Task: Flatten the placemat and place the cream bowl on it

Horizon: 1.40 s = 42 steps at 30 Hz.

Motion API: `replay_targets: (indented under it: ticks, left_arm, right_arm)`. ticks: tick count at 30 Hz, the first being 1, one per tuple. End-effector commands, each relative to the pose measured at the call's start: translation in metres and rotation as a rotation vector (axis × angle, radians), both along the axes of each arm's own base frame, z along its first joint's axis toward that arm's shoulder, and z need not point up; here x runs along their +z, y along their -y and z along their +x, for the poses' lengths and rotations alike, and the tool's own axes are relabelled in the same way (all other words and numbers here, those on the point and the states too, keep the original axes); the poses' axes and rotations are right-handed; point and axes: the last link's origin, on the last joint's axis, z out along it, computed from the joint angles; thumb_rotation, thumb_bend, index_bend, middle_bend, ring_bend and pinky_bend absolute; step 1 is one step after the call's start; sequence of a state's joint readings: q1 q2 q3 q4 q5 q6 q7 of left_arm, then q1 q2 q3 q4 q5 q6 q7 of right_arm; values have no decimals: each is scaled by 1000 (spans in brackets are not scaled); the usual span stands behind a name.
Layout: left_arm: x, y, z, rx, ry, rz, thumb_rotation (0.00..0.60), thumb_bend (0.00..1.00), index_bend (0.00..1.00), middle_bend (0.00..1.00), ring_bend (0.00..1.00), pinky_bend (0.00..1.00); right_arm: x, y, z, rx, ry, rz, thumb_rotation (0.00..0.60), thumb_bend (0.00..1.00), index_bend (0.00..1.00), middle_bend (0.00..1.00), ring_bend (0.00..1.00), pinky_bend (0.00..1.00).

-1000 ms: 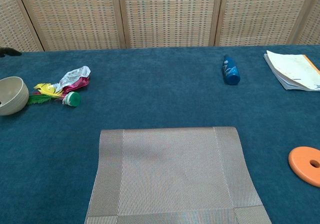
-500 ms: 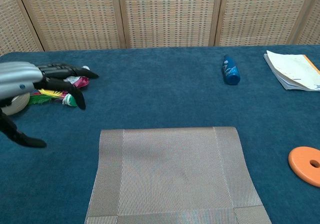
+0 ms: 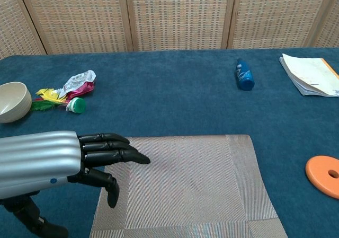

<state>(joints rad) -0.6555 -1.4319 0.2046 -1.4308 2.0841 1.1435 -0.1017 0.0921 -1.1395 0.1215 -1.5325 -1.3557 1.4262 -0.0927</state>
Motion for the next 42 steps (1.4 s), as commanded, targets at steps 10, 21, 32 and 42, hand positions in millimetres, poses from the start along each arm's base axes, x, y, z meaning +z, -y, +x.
replay_targets:
  ticks: [10, 21, 32, 42]
  left_arm:
    - [-29, 10, -18, -34, -51, -35, 600, 0, 374, 0, 0, 0]
    - [-37, 12, -19, -36, -53, -37, 600, 0, 374, 0, 0, 0]
    - [-58, 11, -5, -27, -67, -51, 600, 126, 371, 0, 0, 0]
    - [-57, 7, 2, -28, -73, -38, 600, 310, 374, 0, 0, 0]
  right_arm:
    - [-1, 0, 0, -1, 0, 4, 600, 0, 0, 0, 0, 0]
    - [-1, 1, 0, 5, 3, 3, 600, 0, 0, 0, 0, 0]
    - [1, 0, 0, 7, 9, -2, 600, 0, 0, 0, 0, 0]
    - [1, 0, 0, 5, 11, 0, 600, 0, 0, 0, 0, 0]
